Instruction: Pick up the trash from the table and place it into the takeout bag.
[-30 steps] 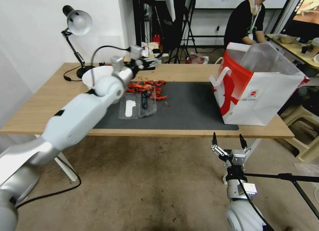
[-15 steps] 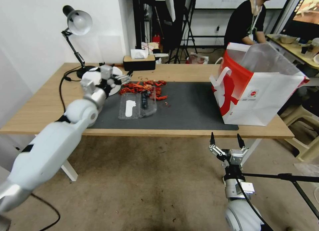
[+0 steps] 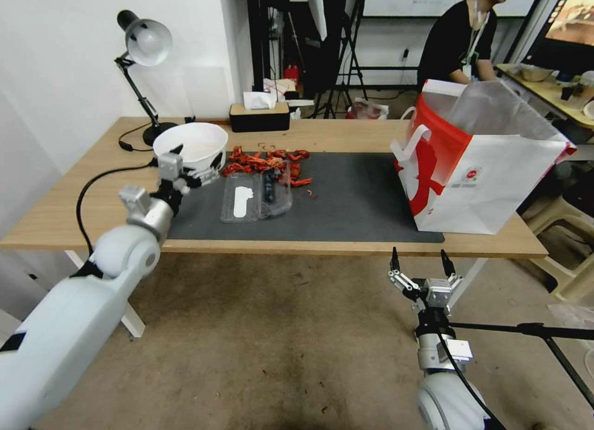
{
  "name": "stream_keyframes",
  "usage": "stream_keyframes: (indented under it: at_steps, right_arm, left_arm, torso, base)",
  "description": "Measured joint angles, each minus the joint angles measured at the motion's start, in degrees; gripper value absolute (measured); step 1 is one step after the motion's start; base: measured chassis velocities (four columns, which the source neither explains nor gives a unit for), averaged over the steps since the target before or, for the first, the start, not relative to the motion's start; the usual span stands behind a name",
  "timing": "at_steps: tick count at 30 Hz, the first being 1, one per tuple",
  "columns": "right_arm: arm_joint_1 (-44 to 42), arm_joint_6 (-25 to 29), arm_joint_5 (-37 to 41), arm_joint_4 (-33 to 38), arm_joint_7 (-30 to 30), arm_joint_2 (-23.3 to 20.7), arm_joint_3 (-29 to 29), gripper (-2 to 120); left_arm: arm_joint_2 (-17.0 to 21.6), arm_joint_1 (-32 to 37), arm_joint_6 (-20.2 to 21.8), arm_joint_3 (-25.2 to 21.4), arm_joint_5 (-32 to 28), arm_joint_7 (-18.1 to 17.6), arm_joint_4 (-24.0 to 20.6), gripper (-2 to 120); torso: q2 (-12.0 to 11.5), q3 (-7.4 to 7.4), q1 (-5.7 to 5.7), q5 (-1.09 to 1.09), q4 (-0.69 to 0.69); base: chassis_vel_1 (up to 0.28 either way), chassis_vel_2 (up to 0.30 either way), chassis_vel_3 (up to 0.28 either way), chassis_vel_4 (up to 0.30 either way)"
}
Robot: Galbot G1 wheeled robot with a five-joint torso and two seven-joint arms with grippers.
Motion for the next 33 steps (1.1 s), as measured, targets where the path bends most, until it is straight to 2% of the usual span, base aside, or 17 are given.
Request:
stream_keyframes:
  at_steps: [2,7,13,16,24,33]
  right_arm:
    - [-0.21,-0.02,-0.09,0.17,0.05,0.11,0.08,100]
    - [-0.51,-0.05,-0.18,0.62,0.16,0.31,0.42,100]
    - [-0.58,-0.17,-0.22,0.97,0.27,0.32,0.54,100]
    - [-0.66,-0.18,-0.23,0.94,0.36,0.37,0.64,100]
    - [-0.58,-0.18,-0.35,0.75,0.36,0.35,0.49,100]
    - [-0.5,-0.37,-0.38,1.02,0.26,0.27,0.49,100]
  left_arm:
    - [-0.97,3.21,-1.16,-1.75,2.2,0.46,-1.03,100]
    - [-1.86,6.62,-1.98,-3.17,3.57,0.58,-2.61,100]
    - [-3.13,12.16,-2.63,-5.51,4.78,0.61,-4.92,100]
    - [-5.12,18.01,-4.61,-8.08,6.55,1.11,-5.84,100]
    - [-8.05,23.44,-7.23,-10.97,7.86,2.03,-6.42,100]
    - [-10.58,26.67,-9.96,-11.55,9.36,2.66,-6.56,100]
  torso:
    - [0.0,0.0,0.0,0.0,0.01]
    - [0.0,0.0,0.0,0.01,-0.03]
    - [0.0,0.0,0.01,0.0,0.0]
    - [0.0,0.0,0.0,0.0,0.0]
    - [-0.01,0.0,0.0,0.0,0.0]
    - [-0.01,0.01,0.0,0.0,-0.01]
  base:
    - [0.0,0.0,0.0,0.0]
    - [0.0,0.0,0.0,0.0]
    - [0.0,0.0,0.0,0.0]
    - [0.0,0.0,0.0,0.0]
    - [0.0,0.0,0.0,0.0]
    - [0.0,0.0,0.0,0.0]
